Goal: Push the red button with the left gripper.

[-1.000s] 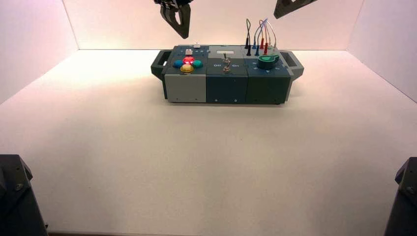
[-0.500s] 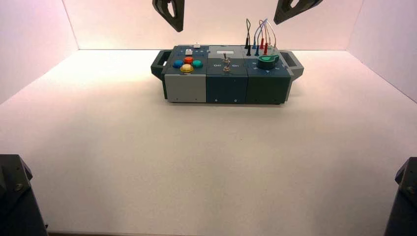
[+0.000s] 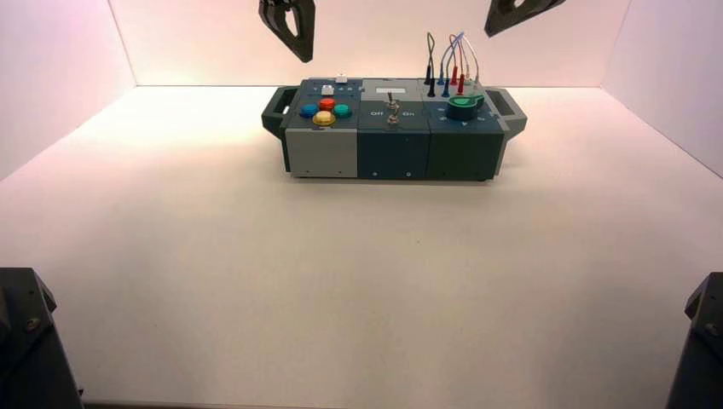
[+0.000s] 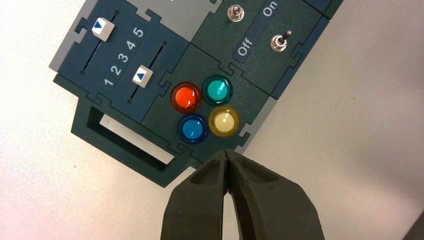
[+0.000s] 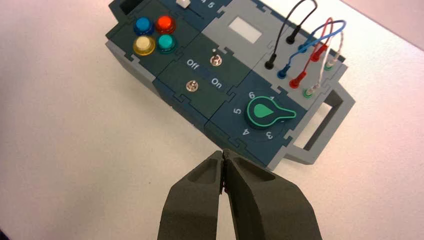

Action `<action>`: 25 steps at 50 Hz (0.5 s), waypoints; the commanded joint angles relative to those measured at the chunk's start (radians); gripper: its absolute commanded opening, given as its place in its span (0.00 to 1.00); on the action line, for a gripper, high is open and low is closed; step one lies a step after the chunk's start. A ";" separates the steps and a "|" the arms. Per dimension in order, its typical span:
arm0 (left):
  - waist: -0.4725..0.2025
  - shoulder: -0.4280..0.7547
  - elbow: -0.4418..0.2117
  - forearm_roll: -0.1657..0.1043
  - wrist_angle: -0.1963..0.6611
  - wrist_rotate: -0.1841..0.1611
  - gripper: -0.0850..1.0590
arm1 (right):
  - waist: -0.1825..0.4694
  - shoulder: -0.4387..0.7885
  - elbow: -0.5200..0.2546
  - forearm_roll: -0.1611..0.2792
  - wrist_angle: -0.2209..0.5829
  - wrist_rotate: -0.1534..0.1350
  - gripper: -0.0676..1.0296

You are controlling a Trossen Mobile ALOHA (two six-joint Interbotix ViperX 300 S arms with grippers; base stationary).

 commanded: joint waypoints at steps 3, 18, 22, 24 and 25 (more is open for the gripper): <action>-0.005 -0.054 -0.006 -0.002 -0.005 0.003 0.05 | -0.003 -0.020 -0.021 0.005 -0.005 0.002 0.04; -0.005 -0.069 -0.008 -0.002 -0.006 0.003 0.05 | -0.003 -0.025 -0.021 0.003 -0.005 0.000 0.04; -0.005 -0.071 -0.008 -0.003 -0.005 0.003 0.05 | -0.003 -0.026 -0.020 0.005 -0.005 0.000 0.04; -0.006 -0.074 -0.006 -0.003 -0.005 0.003 0.05 | -0.003 -0.026 -0.020 0.003 -0.005 0.000 0.04; -0.005 -0.074 -0.008 -0.003 -0.006 0.003 0.05 | -0.005 -0.026 -0.020 0.003 -0.005 0.000 0.04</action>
